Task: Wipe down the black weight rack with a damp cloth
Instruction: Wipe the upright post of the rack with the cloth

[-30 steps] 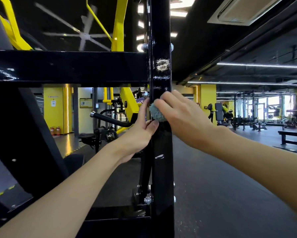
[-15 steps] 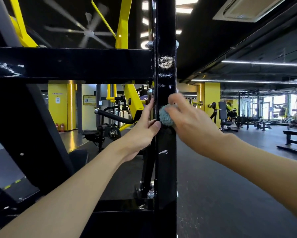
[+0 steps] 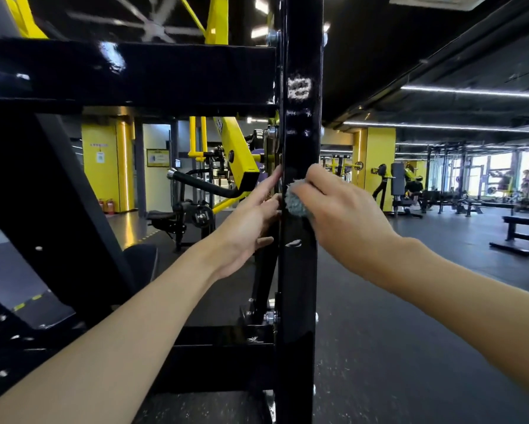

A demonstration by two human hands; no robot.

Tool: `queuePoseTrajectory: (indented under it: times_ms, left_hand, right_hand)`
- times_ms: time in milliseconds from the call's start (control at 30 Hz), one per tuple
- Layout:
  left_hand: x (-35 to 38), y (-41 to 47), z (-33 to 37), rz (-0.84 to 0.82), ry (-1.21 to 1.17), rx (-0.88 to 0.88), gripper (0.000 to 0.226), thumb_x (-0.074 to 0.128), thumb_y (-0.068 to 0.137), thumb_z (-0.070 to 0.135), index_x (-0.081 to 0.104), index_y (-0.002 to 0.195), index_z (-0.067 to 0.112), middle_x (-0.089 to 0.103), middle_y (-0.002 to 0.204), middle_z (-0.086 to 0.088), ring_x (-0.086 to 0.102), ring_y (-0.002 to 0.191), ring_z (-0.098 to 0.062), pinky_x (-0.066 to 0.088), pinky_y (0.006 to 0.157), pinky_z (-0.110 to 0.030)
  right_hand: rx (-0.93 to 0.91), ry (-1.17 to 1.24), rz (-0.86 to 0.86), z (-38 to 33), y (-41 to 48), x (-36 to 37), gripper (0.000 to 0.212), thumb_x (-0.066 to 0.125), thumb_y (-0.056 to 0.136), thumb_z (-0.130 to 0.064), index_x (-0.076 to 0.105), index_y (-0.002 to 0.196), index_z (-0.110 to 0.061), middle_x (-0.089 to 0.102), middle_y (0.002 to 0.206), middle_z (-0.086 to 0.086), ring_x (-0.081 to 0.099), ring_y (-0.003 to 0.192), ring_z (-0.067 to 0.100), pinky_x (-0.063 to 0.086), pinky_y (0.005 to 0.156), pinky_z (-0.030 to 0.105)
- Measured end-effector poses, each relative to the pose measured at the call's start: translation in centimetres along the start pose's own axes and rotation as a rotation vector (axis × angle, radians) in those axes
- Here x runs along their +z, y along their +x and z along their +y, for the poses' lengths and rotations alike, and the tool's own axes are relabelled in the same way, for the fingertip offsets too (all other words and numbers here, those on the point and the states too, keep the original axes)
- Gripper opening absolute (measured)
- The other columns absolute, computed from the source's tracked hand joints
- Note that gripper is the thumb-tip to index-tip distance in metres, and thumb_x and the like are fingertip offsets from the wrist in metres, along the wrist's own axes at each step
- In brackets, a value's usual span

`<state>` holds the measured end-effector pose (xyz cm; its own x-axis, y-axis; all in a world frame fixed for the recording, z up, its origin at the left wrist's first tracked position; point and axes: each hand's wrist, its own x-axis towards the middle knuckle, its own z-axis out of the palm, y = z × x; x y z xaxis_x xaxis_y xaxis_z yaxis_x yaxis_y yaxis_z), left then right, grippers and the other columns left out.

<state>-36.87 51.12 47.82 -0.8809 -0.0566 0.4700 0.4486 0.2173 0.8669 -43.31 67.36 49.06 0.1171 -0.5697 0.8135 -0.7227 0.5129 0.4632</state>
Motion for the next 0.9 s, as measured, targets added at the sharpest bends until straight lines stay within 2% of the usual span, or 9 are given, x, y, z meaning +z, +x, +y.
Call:
queuePoseTrajectory:
  times_ms: [133,233,300,400,533,667,767,833,900]
  left_hand:
    - [0.4,-0.1,0.0,0.027,0.042,0.025,0.039,0.031,0.106,0.051,0.035,0.144,0.056,0.045,0.149,0.015,0.046,0.134,-0.006,0.035,0.114,-0.044]
    - [0.9,-0.6,0.2,0.055,0.053,0.014,0.033,0.033,0.101,0.059,0.052,0.128,0.055,0.066,0.117,0.026,0.062,0.109,0.007,0.043,0.098,-0.029]
    - [0.9,-0.7,-0.3,0.064,0.089,0.011,0.041,0.033,0.099,0.065,0.05,0.135,0.054,0.061,0.132,0.021,0.057,0.121,0.001,0.038,0.109,-0.037]
    - [0.7,-1.3,-1.0,0.078,0.088,0.013,0.043,0.027,0.102,0.06,0.039,0.143,0.056,0.051,0.142,0.018,0.05,0.13,-0.004,0.031,0.117,-0.046]
    - [1.1,-2.4,-1.4,0.084,0.057,0.024,0.045,0.017,0.105,0.052,0.035,0.146,0.051,0.048,0.145,0.014,0.047,0.129,-0.003,0.03,0.118,-0.045]
    - [1.4,-2.6,-1.8,0.096,0.023,0.019,0.045,0.015,0.106,0.051,0.035,0.147,0.049,0.045,0.15,0.013,0.046,0.129,0.0,0.029,0.119,-0.044]
    - [1.5,-2.7,-1.8,0.096,0.019,0.029,0.045,0.014,0.107,0.048,0.035,0.146,0.049,0.049,0.137,0.022,0.049,0.119,0.007,0.03,0.117,-0.041]
    - [1.6,-2.6,-1.9,0.099,0.009,0.026,0.044,0.015,0.107,0.05,0.036,0.146,0.05,0.05,0.136,0.023,0.049,0.122,0.006,0.031,0.117,-0.042]
    - [1.7,-2.7,-1.9,0.099,0.004,0.018,0.044,0.016,0.107,0.051,0.037,0.145,0.052,0.053,0.132,0.026,0.049,0.126,0.004,0.031,0.117,-0.043]
  right_hand:
    - [-0.235,-0.056,-0.156,-0.4,-1.1,0.1,0.034,0.036,0.087,0.0,0.064,0.105,0.0,0.055,0.099,0.012,0.056,0.073,0.026,0.052,0.06,0.038]
    - [-0.054,-0.013,-0.075,-0.4,-1.1,0.1,0.024,0.056,0.081,0.007,0.064,0.102,0.001,0.055,0.099,0.013,0.057,0.072,0.027,0.054,0.057,0.039]
    - [-0.056,0.004,-0.085,-1.6,-2.0,0.6,0.025,0.056,0.076,0.009,0.064,0.098,0.001,0.054,0.094,0.013,0.053,0.066,0.025,0.045,0.05,0.031]
    - [-0.224,-0.031,-0.152,-1.6,-2.8,0.6,0.031,0.038,0.083,0.003,0.065,0.098,0.001,0.055,0.094,0.013,0.053,0.067,0.027,0.046,0.053,0.035]
    - [0.023,0.005,-0.057,-1.9,-2.4,0.6,0.021,0.062,0.077,0.008,0.064,0.097,0.001,0.054,0.094,0.013,0.055,0.068,0.027,0.05,0.053,0.037]
    - [-0.212,-0.054,-0.154,-2.6,-3.4,0.9,0.031,0.035,0.083,0.001,0.064,0.094,-0.001,0.053,0.091,0.012,0.051,0.065,0.027,0.047,0.052,0.039]
    - [0.002,-0.019,-0.104,-2.1,-2.6,0.5,0.019,0.059,0.076,0.006,0.063,0.093,-0.002,0.052,0.093,0.011,0.053,0.065,0.026,0.046,0.051,0.037]
    - [-0.006,-0.018,-0.115,-3.1,-3.2,0.9,0.022,0.048,0.077,0.004,0.064,0.091,-0.003,0.053,0.092,0.011,0.052,0.063,0.026,0.042,0.05,0.034]
    - [-0.175,-0.049,-0.172,-3.4,-4.1,1.0,0.036,0.031,0.079,-0.001,0.065,0.094,-0.003,0.055,0.093,0.012,0.051,0.064,0.026,0.043,0.051,0.035]
